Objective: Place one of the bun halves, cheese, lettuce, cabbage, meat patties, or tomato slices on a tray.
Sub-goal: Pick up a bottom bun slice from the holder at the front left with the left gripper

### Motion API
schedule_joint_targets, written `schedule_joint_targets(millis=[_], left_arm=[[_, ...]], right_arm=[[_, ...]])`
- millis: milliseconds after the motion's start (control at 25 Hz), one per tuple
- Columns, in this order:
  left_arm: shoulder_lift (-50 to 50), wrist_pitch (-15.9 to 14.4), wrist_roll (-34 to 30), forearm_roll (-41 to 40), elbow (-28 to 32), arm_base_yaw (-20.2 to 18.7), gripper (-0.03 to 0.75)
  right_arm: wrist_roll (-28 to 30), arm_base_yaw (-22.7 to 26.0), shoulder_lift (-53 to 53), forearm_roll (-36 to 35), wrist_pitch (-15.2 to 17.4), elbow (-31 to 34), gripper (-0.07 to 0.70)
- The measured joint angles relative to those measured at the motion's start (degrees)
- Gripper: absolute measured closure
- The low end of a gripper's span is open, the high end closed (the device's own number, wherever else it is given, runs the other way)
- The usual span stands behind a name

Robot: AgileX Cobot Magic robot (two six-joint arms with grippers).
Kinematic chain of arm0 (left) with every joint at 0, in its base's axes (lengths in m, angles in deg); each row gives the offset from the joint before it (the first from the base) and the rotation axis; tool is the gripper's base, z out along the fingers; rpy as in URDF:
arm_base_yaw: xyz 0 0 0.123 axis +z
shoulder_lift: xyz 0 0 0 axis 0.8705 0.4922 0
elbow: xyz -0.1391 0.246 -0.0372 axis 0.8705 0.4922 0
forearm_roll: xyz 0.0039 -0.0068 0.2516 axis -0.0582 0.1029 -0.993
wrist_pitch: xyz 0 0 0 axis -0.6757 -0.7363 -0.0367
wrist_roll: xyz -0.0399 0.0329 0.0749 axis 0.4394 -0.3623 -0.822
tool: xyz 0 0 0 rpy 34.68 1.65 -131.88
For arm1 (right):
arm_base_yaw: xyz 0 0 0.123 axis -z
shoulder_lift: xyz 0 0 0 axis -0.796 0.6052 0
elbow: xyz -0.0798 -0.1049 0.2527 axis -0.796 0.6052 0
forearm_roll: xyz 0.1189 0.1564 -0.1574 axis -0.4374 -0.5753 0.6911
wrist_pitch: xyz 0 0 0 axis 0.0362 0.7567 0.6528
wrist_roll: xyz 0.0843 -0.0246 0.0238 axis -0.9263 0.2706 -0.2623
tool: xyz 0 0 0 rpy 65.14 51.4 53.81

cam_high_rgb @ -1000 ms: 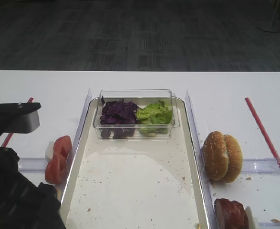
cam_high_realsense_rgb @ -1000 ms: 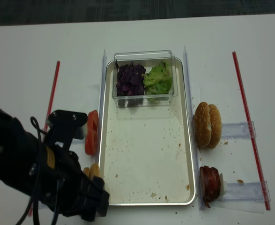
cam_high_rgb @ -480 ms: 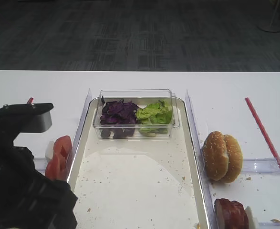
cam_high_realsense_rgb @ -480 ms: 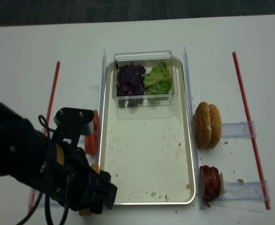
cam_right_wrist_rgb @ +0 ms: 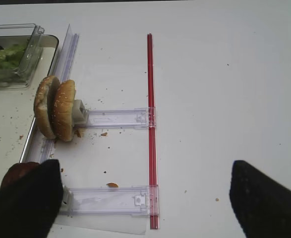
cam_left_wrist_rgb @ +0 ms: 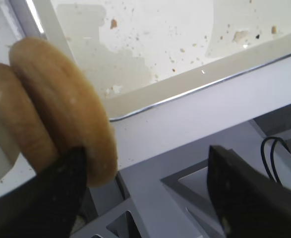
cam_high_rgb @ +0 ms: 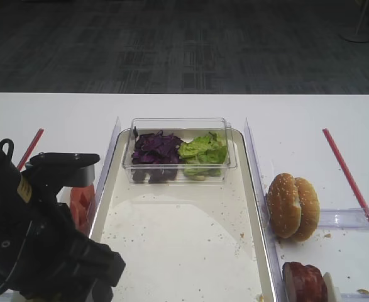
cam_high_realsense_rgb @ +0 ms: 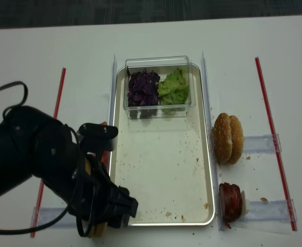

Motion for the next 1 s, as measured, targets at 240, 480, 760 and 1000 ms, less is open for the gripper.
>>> schedule_joint_targets(millis=[240,480,760,1000], left_arm=[[0.00,1.33,0.69,-2.17,0.00,0.00,0.244],[0.00,1.41,1.48,-3.36,0.00,0.00,0.251],[0.00,1.54,1.71,-5.31,0.00,0.00,0.285],[0.00,1.54,3.03,-6.89,0.00,0.00,0.286]], right_arm=[[0.00,0.00,0.00,0.00,0.00,0.00,-0.060],[0.00,0.00,0.00,0.00,0.00,0.00,-0.060],[0.00,0.00,0.00,0.00,0.00,0.00,-0.060],[-0.35,0.00,0.00,0.00,0.00,0.00,-0.060]])
